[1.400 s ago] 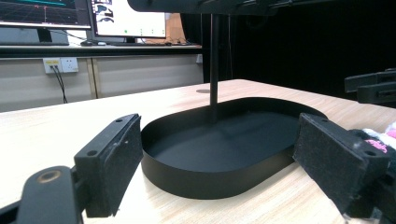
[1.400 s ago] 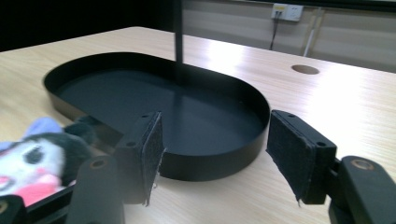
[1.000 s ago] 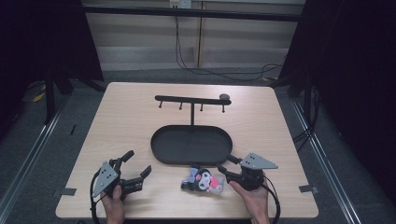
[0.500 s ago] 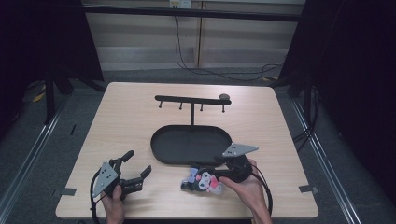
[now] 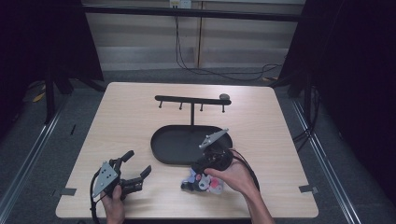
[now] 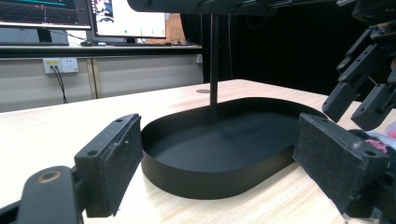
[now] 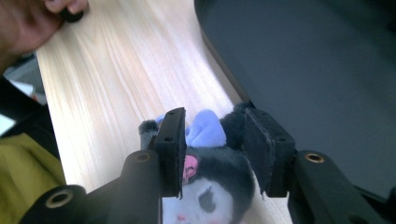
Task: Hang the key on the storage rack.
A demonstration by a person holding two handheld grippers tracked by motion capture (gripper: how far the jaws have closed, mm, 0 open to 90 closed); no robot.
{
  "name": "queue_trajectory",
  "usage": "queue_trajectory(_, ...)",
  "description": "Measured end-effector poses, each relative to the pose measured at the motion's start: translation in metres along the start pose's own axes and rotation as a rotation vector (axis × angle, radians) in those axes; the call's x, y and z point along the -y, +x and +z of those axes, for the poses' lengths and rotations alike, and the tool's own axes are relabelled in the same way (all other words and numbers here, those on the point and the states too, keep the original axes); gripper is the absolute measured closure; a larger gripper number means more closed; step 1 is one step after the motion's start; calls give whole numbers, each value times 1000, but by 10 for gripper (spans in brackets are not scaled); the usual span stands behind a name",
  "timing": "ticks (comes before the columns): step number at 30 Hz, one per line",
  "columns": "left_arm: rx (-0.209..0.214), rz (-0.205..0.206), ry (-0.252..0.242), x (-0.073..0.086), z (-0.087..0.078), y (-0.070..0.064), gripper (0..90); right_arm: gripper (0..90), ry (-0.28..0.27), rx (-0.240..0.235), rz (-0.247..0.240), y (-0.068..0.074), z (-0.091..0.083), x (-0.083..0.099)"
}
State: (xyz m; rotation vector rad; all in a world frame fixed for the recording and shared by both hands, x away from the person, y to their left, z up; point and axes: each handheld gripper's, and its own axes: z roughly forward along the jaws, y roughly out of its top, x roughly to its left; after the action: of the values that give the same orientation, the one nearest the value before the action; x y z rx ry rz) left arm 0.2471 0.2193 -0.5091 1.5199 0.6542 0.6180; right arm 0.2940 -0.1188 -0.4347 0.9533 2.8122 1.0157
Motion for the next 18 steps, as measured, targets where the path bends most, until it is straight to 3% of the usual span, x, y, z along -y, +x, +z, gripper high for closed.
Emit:
queue_trajectory(4, 0, 0, 0, 0, 0, 0, 155, 644, 63, -14, -13, -1, 10, -8)
queue_trajectory(9, -1, -3, -2, 0, 0, 0, 155, 671, 77, -35, -38, -1, 15, -20)
queue_trajectory(10, -1, -9, -7, 0, 0, -1, 155, 670, 109, -53, -55, 1, 21, -27)
queue_trajectory(11, -1, 0, -1, 0, 0, 0, 155, 670, 109, -53, -55, 1, 21, -27)
queue_trajectory(15, -1, -11, -7, 0, 1, 0, 154, 668, 204, -78, -41, -3, 37, -29)
queue_trajectory(18, 0, -6, -3, 0, 0, 0, 155, 707, 211, -93, -30, -5, 39, -27)
